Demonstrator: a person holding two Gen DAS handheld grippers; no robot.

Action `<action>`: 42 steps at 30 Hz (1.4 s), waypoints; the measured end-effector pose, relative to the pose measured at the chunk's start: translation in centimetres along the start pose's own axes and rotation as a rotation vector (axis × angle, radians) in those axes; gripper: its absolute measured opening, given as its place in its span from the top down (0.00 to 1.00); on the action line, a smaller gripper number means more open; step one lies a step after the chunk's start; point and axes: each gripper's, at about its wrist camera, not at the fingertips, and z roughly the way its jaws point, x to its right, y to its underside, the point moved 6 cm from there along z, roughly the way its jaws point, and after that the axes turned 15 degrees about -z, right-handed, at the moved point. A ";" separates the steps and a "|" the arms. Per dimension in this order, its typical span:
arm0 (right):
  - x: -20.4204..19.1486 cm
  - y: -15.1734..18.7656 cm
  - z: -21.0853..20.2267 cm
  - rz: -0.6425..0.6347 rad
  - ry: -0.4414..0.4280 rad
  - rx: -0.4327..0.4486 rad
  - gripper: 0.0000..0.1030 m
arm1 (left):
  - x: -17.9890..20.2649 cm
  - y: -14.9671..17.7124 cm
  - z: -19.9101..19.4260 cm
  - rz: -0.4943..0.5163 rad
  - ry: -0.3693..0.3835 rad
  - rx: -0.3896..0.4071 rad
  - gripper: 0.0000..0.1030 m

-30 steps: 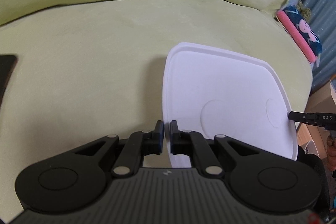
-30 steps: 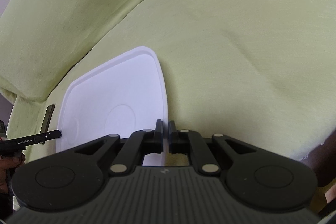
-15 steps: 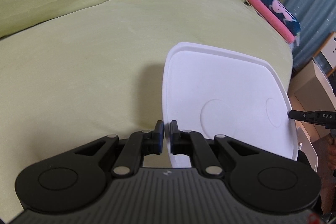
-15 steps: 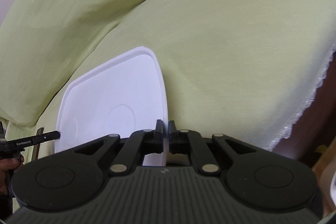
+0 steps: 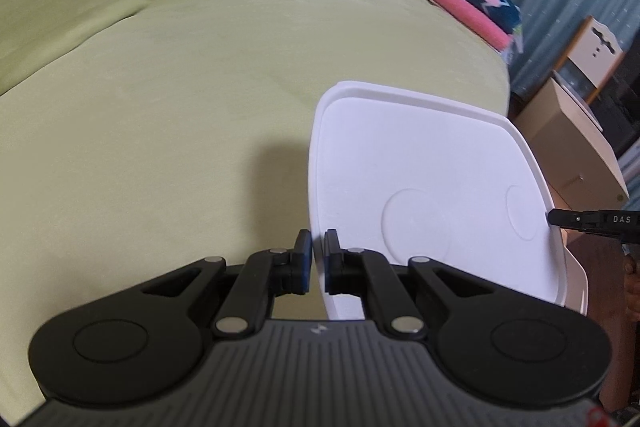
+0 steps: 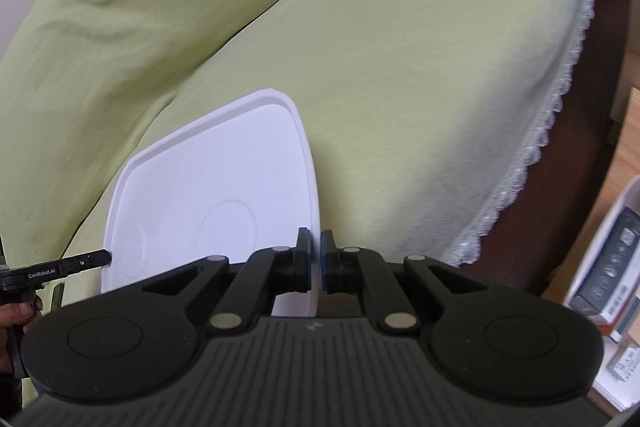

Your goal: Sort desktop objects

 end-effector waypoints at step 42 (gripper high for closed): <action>14.0 13.3 -15.7 0.394 0.304 0.114 0.95 | 20.8 4.6 7.5 0.446 0.170 -0.236 0.97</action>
